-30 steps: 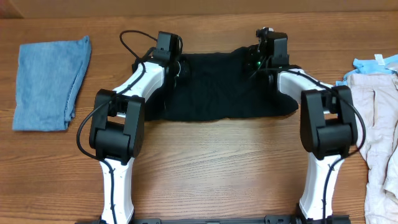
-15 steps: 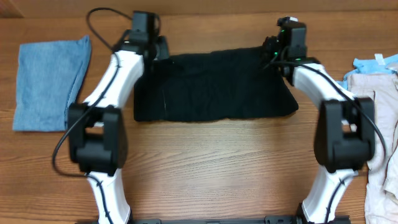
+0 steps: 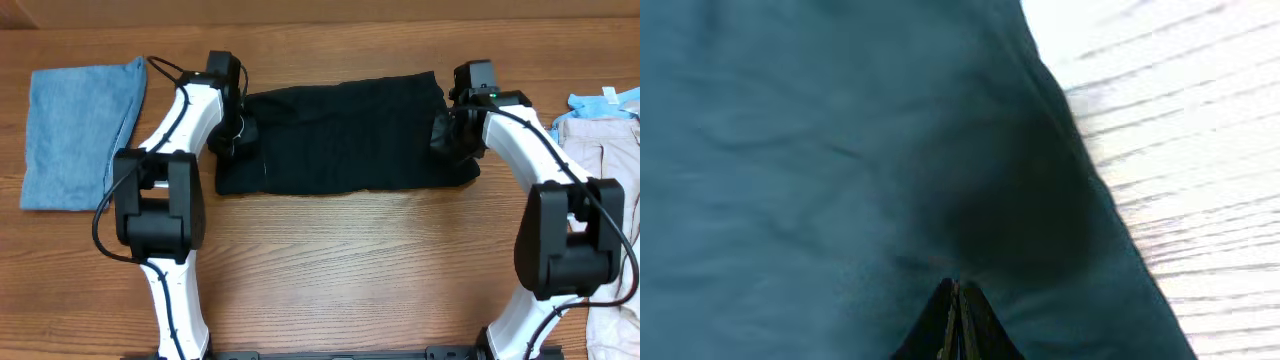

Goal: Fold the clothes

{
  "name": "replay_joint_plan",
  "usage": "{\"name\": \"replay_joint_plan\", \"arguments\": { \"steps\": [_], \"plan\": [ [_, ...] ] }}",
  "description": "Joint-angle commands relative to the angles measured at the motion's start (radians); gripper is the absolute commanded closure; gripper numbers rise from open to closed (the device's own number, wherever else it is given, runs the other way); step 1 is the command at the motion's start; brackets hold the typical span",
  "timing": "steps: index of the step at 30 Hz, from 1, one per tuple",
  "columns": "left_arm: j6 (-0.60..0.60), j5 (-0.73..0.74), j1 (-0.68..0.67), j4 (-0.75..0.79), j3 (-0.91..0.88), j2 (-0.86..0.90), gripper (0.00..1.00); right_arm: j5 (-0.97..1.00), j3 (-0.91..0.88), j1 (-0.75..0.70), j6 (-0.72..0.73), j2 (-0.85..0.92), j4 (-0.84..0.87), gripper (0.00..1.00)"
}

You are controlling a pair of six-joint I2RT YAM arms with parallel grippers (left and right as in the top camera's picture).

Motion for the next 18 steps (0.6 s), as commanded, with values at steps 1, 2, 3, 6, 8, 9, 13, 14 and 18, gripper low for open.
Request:
{"name": "replay_joint_plan", "arguments": {
  "steps": [1, 2, 3, 6, 8, 9, 13, 14, 18],
  "plan": [
    [-0.006, 0.004, -0.002, 0.0, -0.007, 0.069, 0.96, 0.061, -0.056, -0.005, -0.004, 0.053, 0.042, 0.96],
    [-0.006, 0.005, -0.002, 0.003, -0.007, 0.071, 0.96, 0.063, -0.064, -0.01, -0.003, 0.068, 0.052, 0.96],
    [-0.006, 0.005, -0.002, 0.011, -0.007, 0.066, 0.96, 0.064, -0.068, -0.016, -0.003, 0.085, 0.056, 0.96],
    [0.005, 0.012, -0.002, 0.013, 0.024, -0.003, 0.96, 0.066, -0.063, -0.021, 0.005, 0.089, 0.06, 0.96],
    [0.01, 0.01, -0.002, 0.014, 0.037, -0.084, 0.96, 0.06, -0.027, -0.017, 0.004, 0.076, 0.048, 0.96],
    [0.01, 0.007, -0.001, 0.017, 0.044, -0.129, 0.92, 0.04, 0.004, -0.014, 0.003, 0.062, 0.027, 0.96],
    [0.009, 0.008, 0.0, 0.028, 0.047, -0.295, 0.93, -0.232, 0.141, 0.023, -0.068, 0.009, -0.098, 0.96],
    [0.009, 0.009, -0.001, -0.002, 0.047, -0.299, 0.96, -0.332, 0.149, 0.041, -0.111, 0.006, -0.112, 0.96],
    [0.006, 0.008, -0.001, -0.152, 0.024, -0.278, 0.96, -0.443, 0.145, 0.193, -0.131, 0.011, -0.108, 0.96]
  ]
}}
